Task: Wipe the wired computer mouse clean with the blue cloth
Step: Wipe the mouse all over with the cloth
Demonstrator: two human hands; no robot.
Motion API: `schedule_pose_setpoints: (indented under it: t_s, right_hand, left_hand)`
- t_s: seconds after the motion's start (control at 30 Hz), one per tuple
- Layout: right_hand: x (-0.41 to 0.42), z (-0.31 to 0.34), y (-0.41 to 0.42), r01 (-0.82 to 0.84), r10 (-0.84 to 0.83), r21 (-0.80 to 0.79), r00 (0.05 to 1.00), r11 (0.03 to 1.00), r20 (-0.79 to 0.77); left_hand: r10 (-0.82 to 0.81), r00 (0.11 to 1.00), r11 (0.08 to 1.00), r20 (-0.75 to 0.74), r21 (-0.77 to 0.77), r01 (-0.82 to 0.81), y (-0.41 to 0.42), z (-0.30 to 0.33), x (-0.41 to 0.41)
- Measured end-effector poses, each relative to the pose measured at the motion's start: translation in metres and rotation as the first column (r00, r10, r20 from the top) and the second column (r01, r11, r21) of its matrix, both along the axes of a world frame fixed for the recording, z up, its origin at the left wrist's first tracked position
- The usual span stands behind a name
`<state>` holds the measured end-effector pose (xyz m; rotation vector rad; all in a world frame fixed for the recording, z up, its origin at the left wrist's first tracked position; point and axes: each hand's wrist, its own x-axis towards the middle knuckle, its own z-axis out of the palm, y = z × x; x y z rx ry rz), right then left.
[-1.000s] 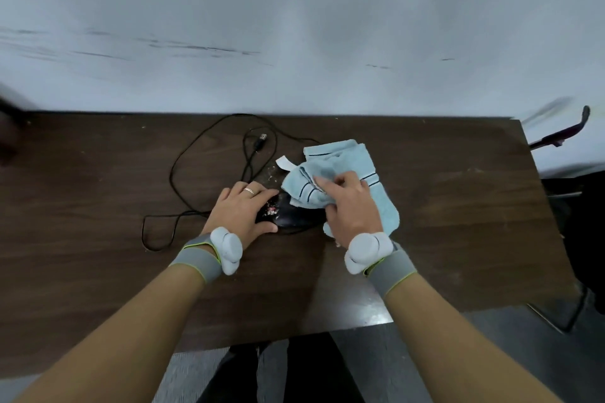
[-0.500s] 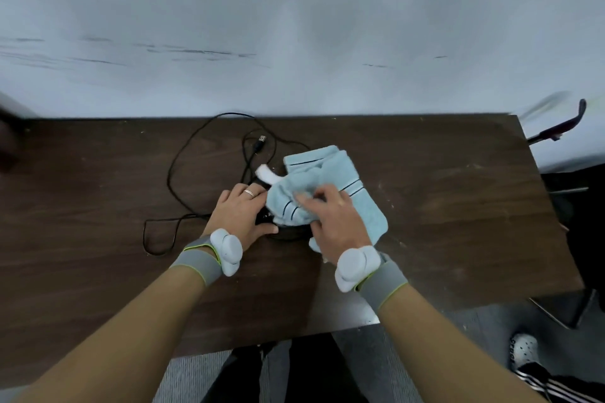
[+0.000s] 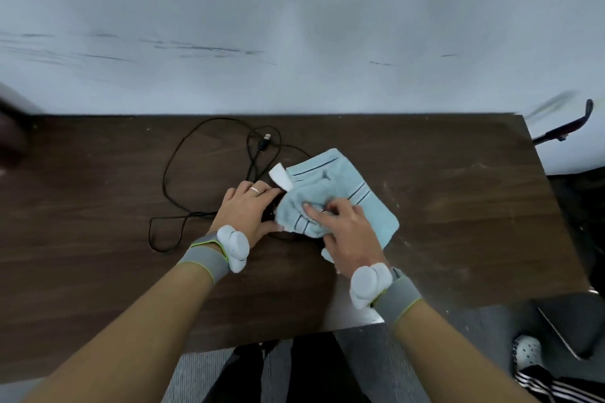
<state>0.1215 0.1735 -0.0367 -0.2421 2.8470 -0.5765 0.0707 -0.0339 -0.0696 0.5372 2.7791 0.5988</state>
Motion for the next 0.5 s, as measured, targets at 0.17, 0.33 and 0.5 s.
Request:
schedule_pose_setpoints:
  t_s: [0.17,0.33,0.5]
  right_hand:
    - [-0.024,0.004,0.013,0.216,-0.221,0.124,0.975,0.968,0.028]
    - [-0.004,0.010,-0.026,-0.080,0.082,0.042,0.996,0.996,-0.047]
    - [-0.031,0.005,-0.002,0.150,-0.166,0.225,0.985,0.963,0.054]
  left_hand:
    - [0.002,1.000,1.000,0.022,0.011,-0.002,0.000,0.002,0.000]
    - [0.018,1.000,0.999,0.007,-0.034,-0.017,0.002,0.000,0.001]
    - [0.021,0.999,0.999,0.048,0.037,-0.023,-0.001,0.000,0.000]
